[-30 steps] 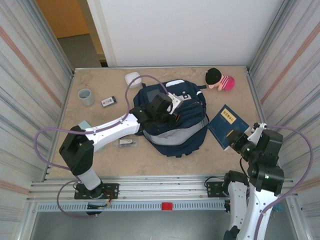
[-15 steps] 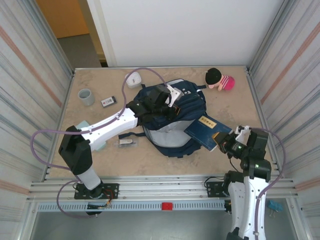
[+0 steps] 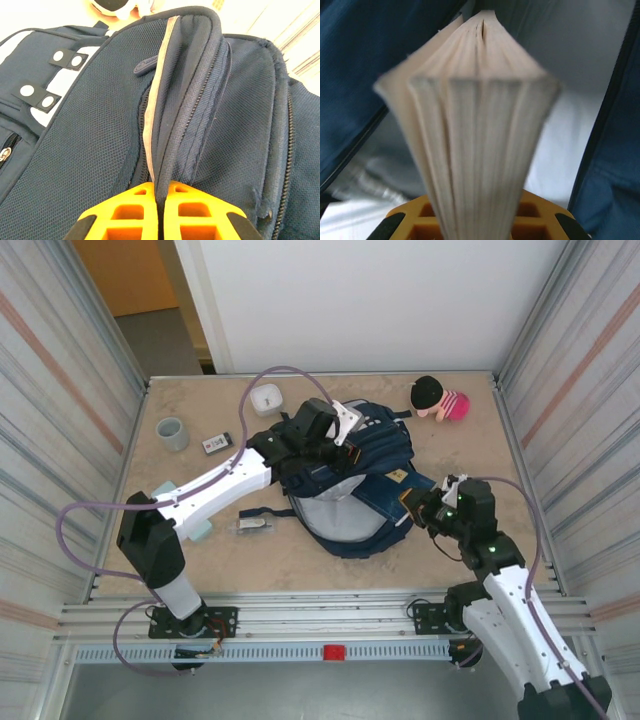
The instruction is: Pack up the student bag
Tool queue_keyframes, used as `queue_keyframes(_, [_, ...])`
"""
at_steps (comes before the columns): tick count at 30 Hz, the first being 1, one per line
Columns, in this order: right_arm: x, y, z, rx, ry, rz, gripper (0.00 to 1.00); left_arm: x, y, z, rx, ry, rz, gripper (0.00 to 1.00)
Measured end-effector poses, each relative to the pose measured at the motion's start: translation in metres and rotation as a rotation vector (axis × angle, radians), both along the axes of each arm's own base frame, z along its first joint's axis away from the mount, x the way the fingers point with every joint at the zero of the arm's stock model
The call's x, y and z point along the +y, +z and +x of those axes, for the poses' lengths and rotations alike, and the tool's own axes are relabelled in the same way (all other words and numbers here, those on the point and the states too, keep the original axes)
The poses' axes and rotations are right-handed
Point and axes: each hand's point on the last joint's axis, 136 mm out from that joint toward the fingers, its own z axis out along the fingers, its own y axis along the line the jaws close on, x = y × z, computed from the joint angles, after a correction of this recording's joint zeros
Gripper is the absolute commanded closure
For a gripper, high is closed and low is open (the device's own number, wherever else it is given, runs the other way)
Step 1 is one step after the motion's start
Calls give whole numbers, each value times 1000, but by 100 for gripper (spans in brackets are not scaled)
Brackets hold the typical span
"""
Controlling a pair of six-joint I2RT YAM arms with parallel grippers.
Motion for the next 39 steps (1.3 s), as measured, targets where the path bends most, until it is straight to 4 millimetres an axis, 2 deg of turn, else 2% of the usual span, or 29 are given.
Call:
queue_keyframes(5, [7,-18,9,13,-91,-14,100,0,5,0,16,-15,-23,100])
queue_keyframes(18, [28,-34,44,-35,-242,-18,100,-6,17,7,55,-35,-79,100])
queue_keyframes(23, [45,-47,56,-27,-264,-39,100,-12,19,8,71,-47,-94,100])
queue_keyframes(28, [64,-52,80,-28,-278,-39,99,-16,21,8,80,-58,-101,100])
queue_keyframes(35, [84,-62,110,-41,-305,-17,91,-18,22,8,97,-69,-110,100])
queue_keyframes(37, [87,-65,115,-41,-316,-3,81,-18,22,9,98,-68,-111,100])
queue_keyframes(39, [90,-69,118,-35,-320,4,65,-16,23,11,98,-65,-113,100])
